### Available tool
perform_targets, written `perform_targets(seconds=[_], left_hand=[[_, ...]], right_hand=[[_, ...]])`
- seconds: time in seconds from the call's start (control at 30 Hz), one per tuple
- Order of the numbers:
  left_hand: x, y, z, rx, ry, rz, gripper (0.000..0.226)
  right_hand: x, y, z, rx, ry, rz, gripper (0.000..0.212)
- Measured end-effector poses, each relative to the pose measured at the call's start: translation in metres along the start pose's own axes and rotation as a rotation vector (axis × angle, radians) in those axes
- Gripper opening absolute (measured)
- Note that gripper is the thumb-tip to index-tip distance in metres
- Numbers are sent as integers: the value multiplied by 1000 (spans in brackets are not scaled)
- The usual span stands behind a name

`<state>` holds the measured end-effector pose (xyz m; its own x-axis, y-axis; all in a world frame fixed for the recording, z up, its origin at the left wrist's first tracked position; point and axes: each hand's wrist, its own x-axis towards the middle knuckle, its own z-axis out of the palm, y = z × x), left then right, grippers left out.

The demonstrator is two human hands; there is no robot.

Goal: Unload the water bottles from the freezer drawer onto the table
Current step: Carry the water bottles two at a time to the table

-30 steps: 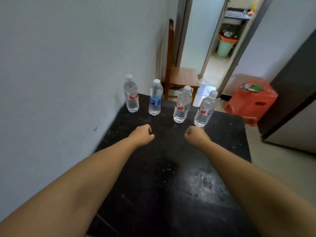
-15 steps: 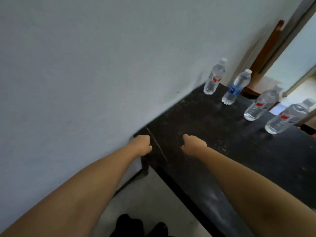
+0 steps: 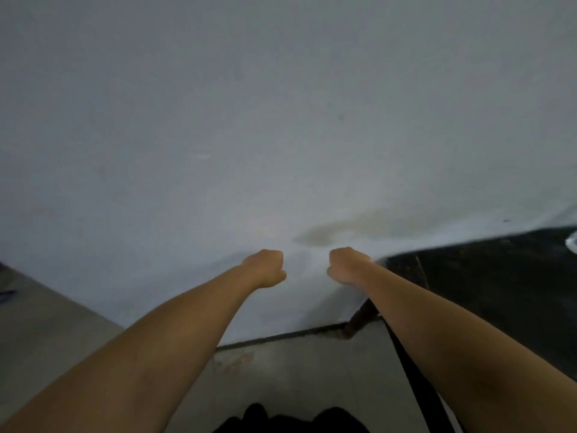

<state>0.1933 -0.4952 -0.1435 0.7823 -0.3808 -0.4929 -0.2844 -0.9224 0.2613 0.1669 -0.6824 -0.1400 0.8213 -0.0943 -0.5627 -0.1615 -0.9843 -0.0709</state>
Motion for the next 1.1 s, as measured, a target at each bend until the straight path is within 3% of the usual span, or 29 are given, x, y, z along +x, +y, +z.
perform_targets(seconds=[0.17, 0.3, 0.43, 0.63, 0.83, 1.1], left_hand=[[-49, -66, 5, -112, 60, -187, 30], [-96, -103, 18, -236, 132, -391, 31], [-153, -119, 44, -394, 247, -621, 31], [-255, -100, 110, -576, 356, -964, 38], [-366, -65, 184, -772, 421, -1310, 31], [-492, -46, 258, -924, 540, -1555, 29]], right_hand=[[6, -79, 0, -153, -7, -202, 28], [6, -128, 4, -292, -2, -383, 19], [-6, -171, 13, -422, 16, -568, 32], [-55, -237, 53, -583, -45, -901, 40], [-144, -296, 120, -730, -92, -1191, 44], [-278, -361, 217, -835, -128, -1478, 42]])
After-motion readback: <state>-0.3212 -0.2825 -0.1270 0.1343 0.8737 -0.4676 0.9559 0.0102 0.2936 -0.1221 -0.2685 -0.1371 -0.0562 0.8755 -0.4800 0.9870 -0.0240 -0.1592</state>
